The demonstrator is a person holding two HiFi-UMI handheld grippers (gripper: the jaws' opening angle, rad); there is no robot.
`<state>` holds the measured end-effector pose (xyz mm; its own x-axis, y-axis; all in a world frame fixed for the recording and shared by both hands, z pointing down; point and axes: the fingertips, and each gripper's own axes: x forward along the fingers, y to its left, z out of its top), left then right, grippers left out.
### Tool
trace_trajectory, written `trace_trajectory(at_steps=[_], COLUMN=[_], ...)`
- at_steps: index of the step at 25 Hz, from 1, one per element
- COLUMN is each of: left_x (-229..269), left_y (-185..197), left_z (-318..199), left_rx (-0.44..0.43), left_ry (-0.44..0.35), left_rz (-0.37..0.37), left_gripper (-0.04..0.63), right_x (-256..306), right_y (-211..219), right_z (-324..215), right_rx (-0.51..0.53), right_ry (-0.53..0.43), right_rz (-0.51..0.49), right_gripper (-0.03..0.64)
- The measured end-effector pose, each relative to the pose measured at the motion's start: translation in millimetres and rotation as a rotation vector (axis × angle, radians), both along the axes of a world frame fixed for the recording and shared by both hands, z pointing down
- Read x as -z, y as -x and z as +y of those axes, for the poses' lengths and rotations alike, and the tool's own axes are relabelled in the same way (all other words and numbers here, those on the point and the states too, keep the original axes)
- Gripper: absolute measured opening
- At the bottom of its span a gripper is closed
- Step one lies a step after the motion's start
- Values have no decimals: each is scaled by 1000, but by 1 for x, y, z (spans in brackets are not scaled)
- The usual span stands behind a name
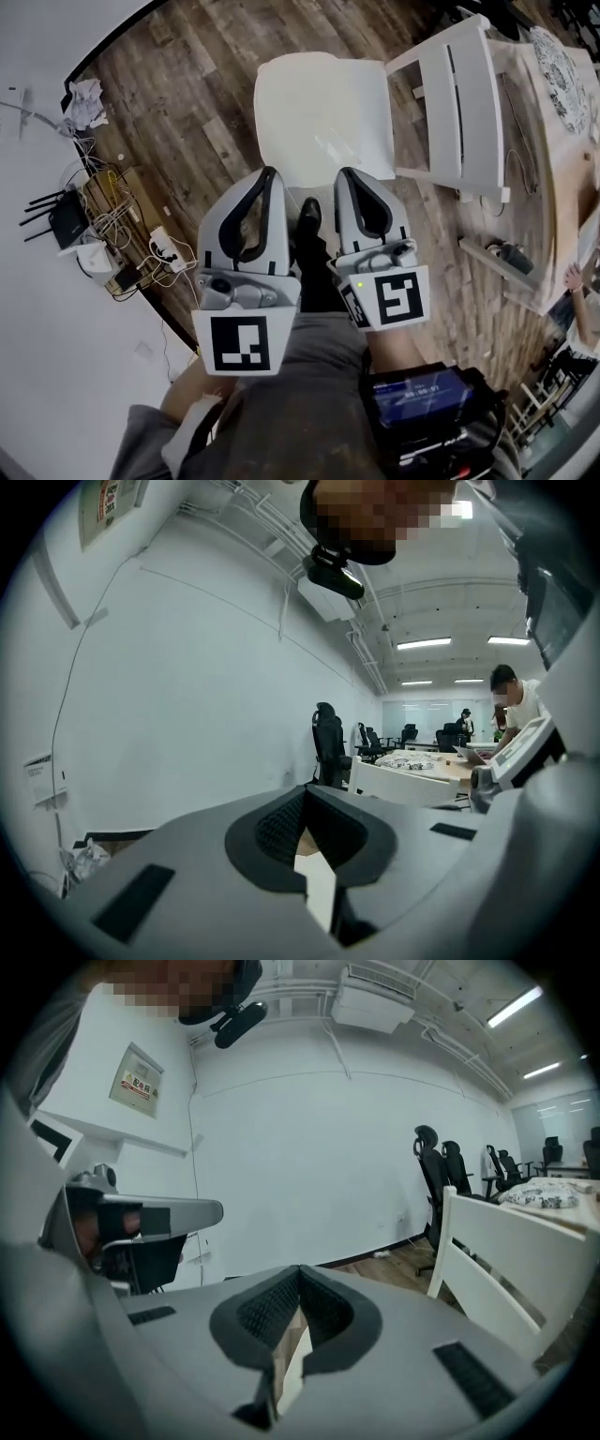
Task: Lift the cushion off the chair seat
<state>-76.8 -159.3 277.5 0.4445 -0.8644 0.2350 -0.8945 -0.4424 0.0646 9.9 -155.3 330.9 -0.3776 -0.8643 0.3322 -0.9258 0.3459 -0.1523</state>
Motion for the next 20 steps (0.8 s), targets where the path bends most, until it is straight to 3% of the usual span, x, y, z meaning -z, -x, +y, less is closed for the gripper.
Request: trace_trajectory(at_steps=[7,20], left_x=[-68,-123], left_y=[-14,-27], left_z=[13,21], left_rx=[-13,-50], left_ry=[86,88], left_rz=[-2,-22], left_gripper=[6,6], right_x=[-69,-134], right_y=[-20,-34], right_z=[20,32], right_rx=[-37,-71], right_ry=[88,110], right_rz=[-9,-11], right_gripper=[6,8])
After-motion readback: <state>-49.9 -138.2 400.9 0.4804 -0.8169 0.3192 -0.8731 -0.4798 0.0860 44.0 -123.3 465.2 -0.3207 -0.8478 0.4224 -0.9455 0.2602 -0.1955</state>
